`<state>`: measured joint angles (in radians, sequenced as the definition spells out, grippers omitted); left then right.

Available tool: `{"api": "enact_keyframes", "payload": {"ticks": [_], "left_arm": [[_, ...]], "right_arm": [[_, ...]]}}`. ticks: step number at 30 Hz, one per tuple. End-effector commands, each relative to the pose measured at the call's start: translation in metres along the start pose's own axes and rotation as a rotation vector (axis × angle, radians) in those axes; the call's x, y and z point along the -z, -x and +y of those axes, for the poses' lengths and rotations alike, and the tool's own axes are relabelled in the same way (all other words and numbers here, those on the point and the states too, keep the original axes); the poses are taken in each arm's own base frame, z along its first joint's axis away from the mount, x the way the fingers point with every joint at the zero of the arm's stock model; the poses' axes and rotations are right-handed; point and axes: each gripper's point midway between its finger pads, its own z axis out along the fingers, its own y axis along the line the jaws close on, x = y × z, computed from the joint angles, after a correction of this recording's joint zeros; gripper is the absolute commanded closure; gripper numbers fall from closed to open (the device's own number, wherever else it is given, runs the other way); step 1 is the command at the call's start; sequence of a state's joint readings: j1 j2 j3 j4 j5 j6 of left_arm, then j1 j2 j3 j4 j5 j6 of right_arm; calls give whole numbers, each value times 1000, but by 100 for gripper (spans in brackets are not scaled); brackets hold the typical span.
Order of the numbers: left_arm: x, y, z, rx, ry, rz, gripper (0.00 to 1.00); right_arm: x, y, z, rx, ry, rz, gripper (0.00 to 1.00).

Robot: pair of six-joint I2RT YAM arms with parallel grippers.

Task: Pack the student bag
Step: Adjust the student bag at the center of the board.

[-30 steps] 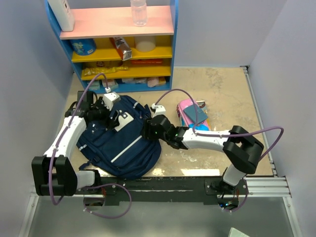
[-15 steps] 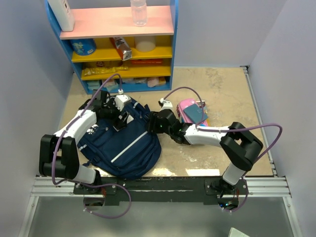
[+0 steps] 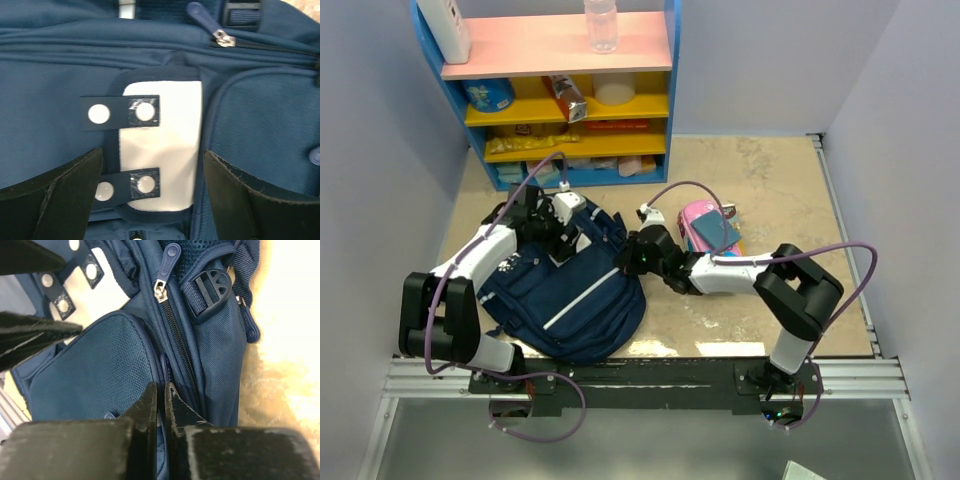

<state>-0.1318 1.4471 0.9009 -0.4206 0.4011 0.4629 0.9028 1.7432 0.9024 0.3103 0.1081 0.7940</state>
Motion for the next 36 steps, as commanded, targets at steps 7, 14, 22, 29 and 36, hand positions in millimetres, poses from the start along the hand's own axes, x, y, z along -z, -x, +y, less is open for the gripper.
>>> {"api": "enact_keyframes", "payload": {"ticks": [7, 14, 22, 29, 36], "left_arm": [[-16, 6, -17, -83, 43, 0, 16], [-33, 17, -16, -124, 78, 16, 18], [-61, 42, -2, -107, 104, 22, 20], [-89, 56, -4, -143, 96, 57, 20], [-78, 60, -2, -162, 114, 59, 21]], "right_arm": [[43, -3, -21, -66, -19, -65, 100], [76, -18, -37, -72, -20, -59, 94], [84, -34, -25, -19, 10, -16, 88], [69, -52, 2, 10, 40, 26, 78], [81, -21, 8, 62, -10, -54, 38]]}}
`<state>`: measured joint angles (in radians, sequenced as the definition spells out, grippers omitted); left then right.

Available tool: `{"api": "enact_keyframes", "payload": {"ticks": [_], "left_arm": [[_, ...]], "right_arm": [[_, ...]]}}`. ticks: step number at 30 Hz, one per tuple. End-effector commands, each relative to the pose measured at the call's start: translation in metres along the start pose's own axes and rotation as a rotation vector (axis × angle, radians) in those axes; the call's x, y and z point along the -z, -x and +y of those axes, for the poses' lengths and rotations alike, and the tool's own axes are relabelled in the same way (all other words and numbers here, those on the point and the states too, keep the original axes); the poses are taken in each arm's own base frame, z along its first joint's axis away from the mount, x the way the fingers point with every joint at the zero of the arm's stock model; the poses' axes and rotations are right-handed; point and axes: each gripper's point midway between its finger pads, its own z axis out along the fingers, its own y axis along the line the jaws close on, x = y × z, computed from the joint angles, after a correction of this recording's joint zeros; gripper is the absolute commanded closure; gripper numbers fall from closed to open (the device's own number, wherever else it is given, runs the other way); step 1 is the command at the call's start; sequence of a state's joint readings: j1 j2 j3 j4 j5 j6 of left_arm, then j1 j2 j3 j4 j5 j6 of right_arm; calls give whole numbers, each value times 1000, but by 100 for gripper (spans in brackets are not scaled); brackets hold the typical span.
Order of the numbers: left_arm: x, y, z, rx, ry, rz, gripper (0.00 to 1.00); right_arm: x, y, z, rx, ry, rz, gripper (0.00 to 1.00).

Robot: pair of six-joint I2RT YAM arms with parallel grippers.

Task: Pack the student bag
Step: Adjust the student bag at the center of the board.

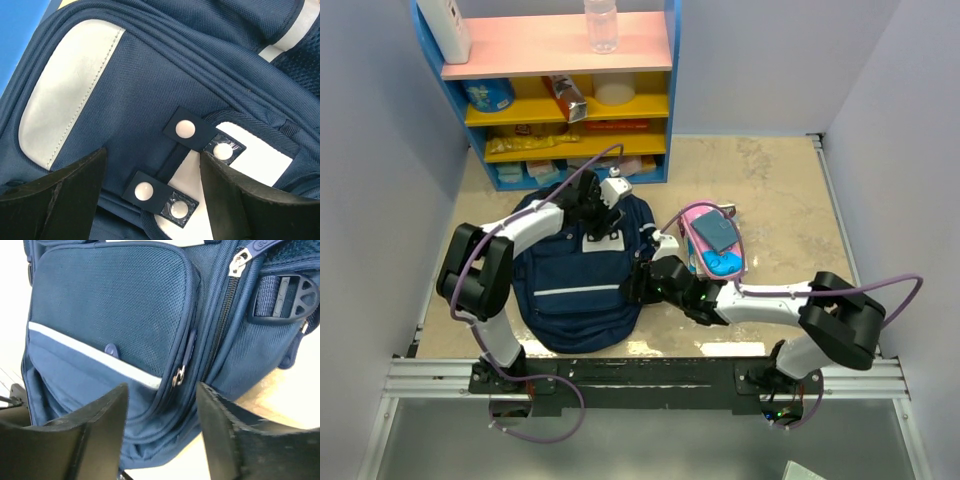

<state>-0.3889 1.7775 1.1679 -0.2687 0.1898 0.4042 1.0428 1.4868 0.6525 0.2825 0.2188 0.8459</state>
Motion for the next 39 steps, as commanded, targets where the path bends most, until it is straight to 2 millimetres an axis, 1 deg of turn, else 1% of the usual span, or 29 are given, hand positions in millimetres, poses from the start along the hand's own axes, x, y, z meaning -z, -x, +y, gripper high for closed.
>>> {"api": "enact_keyframes", "payload": {"ticks": [1, 2, 3, 4, 5, 6, 7, 8, 9, 11, 12, 14, 15, 16, 17, 18, 19, 20, 21, 22, 25, 27, 29, 30, 32, 34, 36, 37, 39], "left_arm": [[10, -20, 5, -8, 45, 59, 21], [17, -17, 3, -12, 40, 45, 21], [20, -19, 0, -15, 33, 50, 21], [25, -21, -3, -18, 23, 55, 20], [32, -16, -5, -25, 17, 34, 20], [36, -18, -6, -25, 16, 34, 20], [40, -19, -8, -25, 9, 38, 20], [46, -16, -10, -28, 4, 27, 20], [48, -18, -12, -30, -1, 29, 20], [55, -18, -16, -39, -17, 26, 20], [56, -24, -19, -38, -22, 37, 19], [60, -27, -22, -37, -27, 36, 18], [60, -32, -25, -35, -32, 47, 18], [61, -37, -28, -30, -37, 56, 18], [64, -37, -28, -29, -32, 52, 18], [64, -46, -32, -26, -39, 69, 18], [66, -50, -34, -24, -38, 74, 18], [71, -49, -34, -29, -34, 63, 18], [73, -55, -38, -28, -43, 72, 18], [75, -57, -40, -30, -45, 70, 18], [83, -56, -43, -35, -52, 63, 18], [86, -50, -44, -34, -62, 48, 18], [85, -43, -49, -27, -99, 27, 18], [85, -37, -49, -21, -109, 14, 17], [79, -29, -51, -16, -137, -1, 15], [68, -28, -55, -16, -177, -2, 14], [62, -23, -56, -31, -202, -14, 12], [55, -25, -59, -31, -230, -6, 11], [50, -24, -61, -57, -258, -13, 9]], "right_arm": [[22, 32, 11, 54, -13, -80, 36], [26, 37, 11, 75, -13, -95, 37], [34, 48, 13, 128, -3, -131, 38], [37, 52, 11, 166, -10, -139, 39], [39, 56, 12, 206, -11, -151, 43], [40, 59, 10, 300, -8, -160, 46], [40, 62, 13, 351, 11, -171, 48], [39, 58, 11, 407, 24, -165, 51], [40, 56, 11, 511, 49, -158, 51], [45, 60, 11, 586, 79, -202, 44], [46, 62, 10, 645, 86, -224, 41], [50, 70, 14, 663, 118, -261, 37], [49, 71, 15, 670, 134, -255, 36], [48, 73, 21, 666, 163, -240, 37], [42, 72, 16, 662, 148, -218, 38], [39, 71, 16, 658, 147, -199, 39], [36, 68, 18, 670, 155, -177, 44], [32, 60, 18, 687, 176, -145, 46], [32, 59, 17, 726, 179, -143, 47], [32, 56, 15, 751, 187, -148, 47], [33, 53, 9, 866, 192, -128, 48], [29, 46, 5, 955, 203, -99, 46], [27, 40, 7, 1005, 237, -68, 41], [24, 35, 6, 1007, 248, -49, 40], [18, 40, 9, 957, 248, -62, 40], [8, 43, 8, 888, 256, -43, 44], [5, 45, 12, 786, 256, -48, 47], [6, 45, 13, 743, 264, -43, 48], [9, 47, 18, 666, 274, -56, 51]]}}
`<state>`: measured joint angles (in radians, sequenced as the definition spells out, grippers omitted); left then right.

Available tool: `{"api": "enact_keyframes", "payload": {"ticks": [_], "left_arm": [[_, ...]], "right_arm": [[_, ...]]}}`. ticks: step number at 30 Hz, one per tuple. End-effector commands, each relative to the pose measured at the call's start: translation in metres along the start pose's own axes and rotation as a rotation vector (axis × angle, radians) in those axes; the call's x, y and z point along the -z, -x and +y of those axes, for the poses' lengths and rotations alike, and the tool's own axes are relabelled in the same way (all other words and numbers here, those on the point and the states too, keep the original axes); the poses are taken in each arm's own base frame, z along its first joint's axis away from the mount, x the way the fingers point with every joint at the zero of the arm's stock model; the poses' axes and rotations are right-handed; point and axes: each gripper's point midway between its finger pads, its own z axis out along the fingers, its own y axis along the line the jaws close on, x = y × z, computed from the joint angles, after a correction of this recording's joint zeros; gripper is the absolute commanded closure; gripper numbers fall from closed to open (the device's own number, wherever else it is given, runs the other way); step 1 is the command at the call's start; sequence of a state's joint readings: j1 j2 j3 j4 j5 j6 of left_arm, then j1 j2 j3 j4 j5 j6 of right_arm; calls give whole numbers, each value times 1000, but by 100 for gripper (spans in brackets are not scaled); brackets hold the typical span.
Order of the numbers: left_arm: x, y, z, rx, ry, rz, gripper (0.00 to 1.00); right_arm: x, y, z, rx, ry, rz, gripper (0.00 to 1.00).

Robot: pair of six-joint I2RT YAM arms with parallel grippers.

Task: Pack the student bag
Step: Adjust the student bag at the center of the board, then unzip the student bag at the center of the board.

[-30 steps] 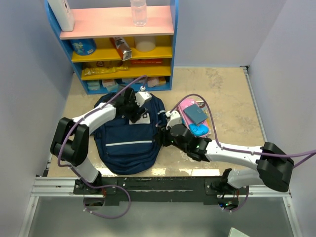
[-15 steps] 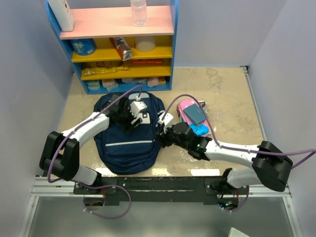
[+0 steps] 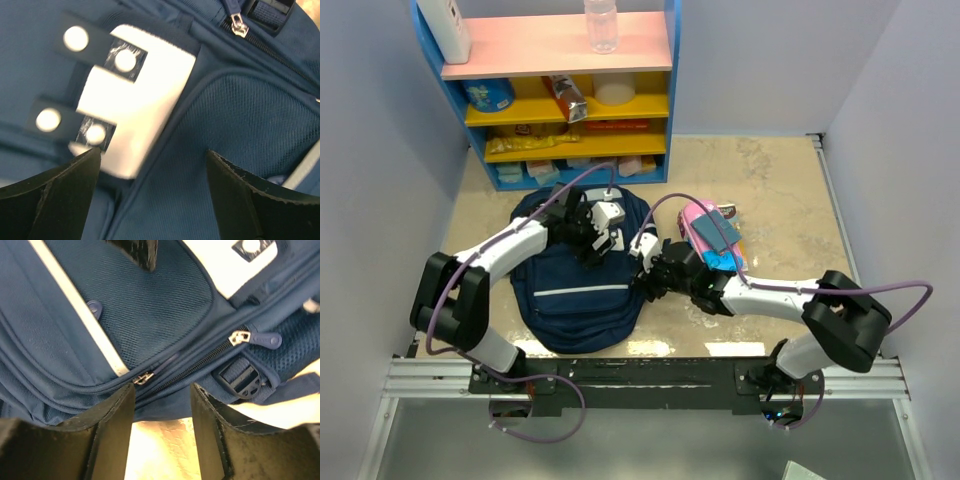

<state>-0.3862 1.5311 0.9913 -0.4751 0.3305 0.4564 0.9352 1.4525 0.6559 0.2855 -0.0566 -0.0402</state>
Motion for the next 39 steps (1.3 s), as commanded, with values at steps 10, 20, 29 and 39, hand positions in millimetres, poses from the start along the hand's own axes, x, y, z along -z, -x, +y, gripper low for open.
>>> {"api": "enact_keyframes", "payload": {"ticks": [10, 20, 29, 39], "left_arm": [[-24, 24, -22, -147, -261, -91, 11], [-31, 10, -35, -149, -394, -10, 100], [-13, 9, -12, -143, -297, -36, 100], [15, 17, -12, -148, -262, -74, 100]], "right_arm": [[40, 44, 6, -340, 30, -208, 55], [32, 20, -6, -545, -54, -106, 60], [24, 11, -8, -544, -68, -85, 68], [-6, 8, -10, -612, -82, -67, 63]]}}
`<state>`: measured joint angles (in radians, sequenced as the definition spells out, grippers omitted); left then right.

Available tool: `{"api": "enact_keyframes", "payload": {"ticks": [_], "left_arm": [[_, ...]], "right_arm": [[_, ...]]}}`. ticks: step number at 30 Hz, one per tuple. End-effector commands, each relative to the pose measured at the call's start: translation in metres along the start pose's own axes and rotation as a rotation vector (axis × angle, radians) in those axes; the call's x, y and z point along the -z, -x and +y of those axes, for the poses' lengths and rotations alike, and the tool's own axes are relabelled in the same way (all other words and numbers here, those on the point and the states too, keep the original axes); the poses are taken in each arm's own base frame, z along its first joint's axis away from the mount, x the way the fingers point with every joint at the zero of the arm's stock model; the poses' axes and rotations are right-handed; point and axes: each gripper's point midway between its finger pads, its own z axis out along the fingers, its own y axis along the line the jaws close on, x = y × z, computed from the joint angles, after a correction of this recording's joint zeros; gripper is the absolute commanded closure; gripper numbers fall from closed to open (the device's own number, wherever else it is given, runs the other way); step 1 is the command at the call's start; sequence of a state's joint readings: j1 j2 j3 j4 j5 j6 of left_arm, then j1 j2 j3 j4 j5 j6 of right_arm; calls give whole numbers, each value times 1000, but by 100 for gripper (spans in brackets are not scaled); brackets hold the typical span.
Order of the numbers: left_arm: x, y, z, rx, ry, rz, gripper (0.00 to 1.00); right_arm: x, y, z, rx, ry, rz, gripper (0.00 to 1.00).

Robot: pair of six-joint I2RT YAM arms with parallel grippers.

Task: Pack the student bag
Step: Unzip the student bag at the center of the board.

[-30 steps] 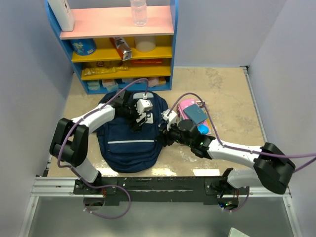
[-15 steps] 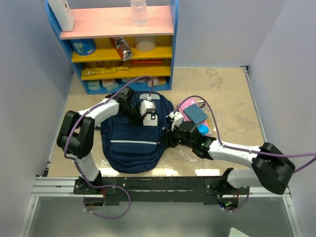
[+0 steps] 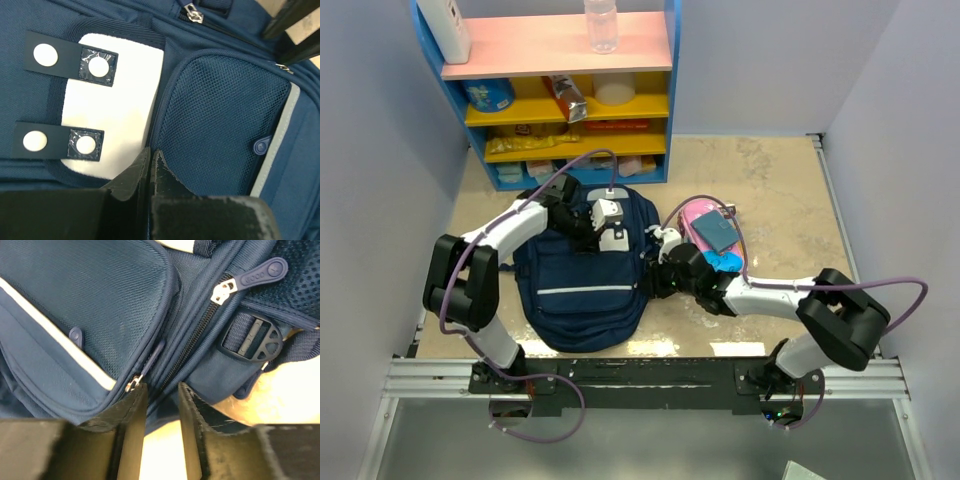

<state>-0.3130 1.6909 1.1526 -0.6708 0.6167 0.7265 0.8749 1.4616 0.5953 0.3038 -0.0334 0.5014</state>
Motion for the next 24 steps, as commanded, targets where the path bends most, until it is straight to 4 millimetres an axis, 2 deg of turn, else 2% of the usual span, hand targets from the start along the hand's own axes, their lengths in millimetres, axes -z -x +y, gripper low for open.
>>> {"api": "enact_keyframes", "payload": {"ticks": [1, 3, 7, 16, 22, 24], "left_arm": [[23, 13, -7, -36, 30, -40, 100], [25, 15, -9, -33, 28, -44, 100], [28, 20, -8, -37, 39, -50, 100], [35, 25, -6, -49, 71, -70, 100], [41, 33, -6, -53, 80, -84, 100], [44, 36, -6, -59, 86, -93, 100]], "right_arm": [[-7, 32, 17, -58, 48, -97, 61], [-7, 35, 24, -71, 86, -108, 53], [-6, 38, 29, -107, 107, -121, 49], [14, 48, 26, -163, 78, -176, 55], [13, 49, 27, -216, 89, -188, 59], [8, 46, 27, -220, 82, -169, 60]]}}
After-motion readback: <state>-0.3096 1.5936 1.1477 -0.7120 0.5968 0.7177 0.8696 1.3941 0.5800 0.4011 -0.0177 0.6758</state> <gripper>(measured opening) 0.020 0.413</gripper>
